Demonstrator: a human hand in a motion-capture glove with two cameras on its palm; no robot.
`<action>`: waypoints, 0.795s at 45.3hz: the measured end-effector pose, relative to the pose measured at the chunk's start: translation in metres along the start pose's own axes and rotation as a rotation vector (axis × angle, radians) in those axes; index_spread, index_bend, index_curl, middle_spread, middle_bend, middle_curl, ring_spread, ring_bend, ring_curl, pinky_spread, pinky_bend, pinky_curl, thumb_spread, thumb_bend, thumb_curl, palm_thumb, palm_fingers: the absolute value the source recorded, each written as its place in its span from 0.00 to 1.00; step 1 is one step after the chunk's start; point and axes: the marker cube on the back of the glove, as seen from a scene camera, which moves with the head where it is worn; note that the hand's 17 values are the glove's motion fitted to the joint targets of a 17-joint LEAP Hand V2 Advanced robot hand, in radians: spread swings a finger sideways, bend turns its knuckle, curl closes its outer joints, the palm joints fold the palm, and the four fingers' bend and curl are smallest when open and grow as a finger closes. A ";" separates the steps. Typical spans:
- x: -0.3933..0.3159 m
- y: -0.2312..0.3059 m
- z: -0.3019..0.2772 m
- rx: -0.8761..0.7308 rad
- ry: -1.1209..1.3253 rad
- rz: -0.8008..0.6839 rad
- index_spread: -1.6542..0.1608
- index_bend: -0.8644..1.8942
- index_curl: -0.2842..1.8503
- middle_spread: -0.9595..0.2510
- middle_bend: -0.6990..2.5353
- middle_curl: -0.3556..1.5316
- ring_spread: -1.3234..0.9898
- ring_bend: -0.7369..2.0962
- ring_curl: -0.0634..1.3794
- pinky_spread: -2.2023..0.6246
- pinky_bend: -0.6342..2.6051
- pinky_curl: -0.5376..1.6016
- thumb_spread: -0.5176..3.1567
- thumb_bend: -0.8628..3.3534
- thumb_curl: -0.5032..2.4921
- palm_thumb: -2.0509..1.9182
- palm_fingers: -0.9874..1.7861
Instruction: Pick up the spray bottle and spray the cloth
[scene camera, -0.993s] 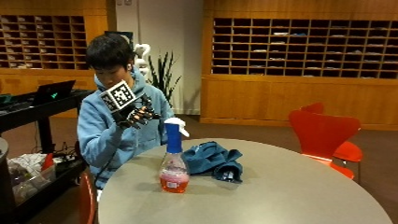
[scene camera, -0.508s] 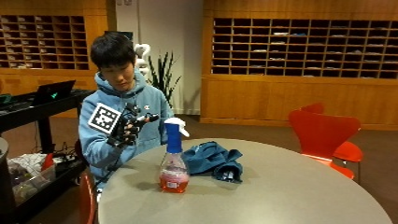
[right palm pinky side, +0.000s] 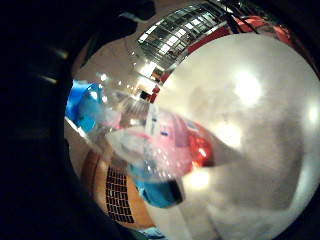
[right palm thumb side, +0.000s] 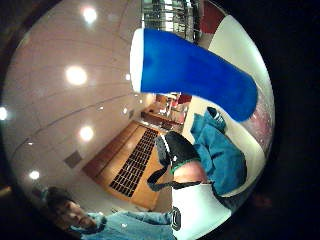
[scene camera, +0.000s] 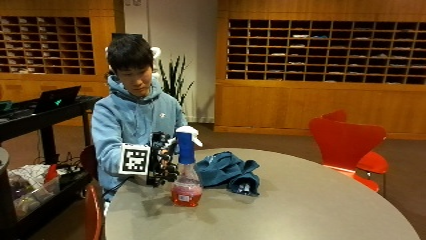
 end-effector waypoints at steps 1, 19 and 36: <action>0.000 0.001 0.002 -0.036 -0.002 0.026 0.80 0.35 0.20 0.90 0.30 0.36 0.64 0.43 0.24 0.86 0.38 0.41 0.41 0.20 0.28 0.67 0.39; -0.003 -0.045 0.040 -0.064 0.054 0.146 0.80 0.43 0.25 0.75 0.33 0.38 0.54 0.50 0.27 0.80 0.30 0.38 0.40 0.20 0.29 0.69 0.73; -0.049 -0.083 0.088 -0.417 0.363 -0.020 0.79 0.45 0.33 0.69 0.38 0.43 0.50 0.46 0.31 0.70 0.33 0.42 0.27 0.20 0.36 0.73 0.86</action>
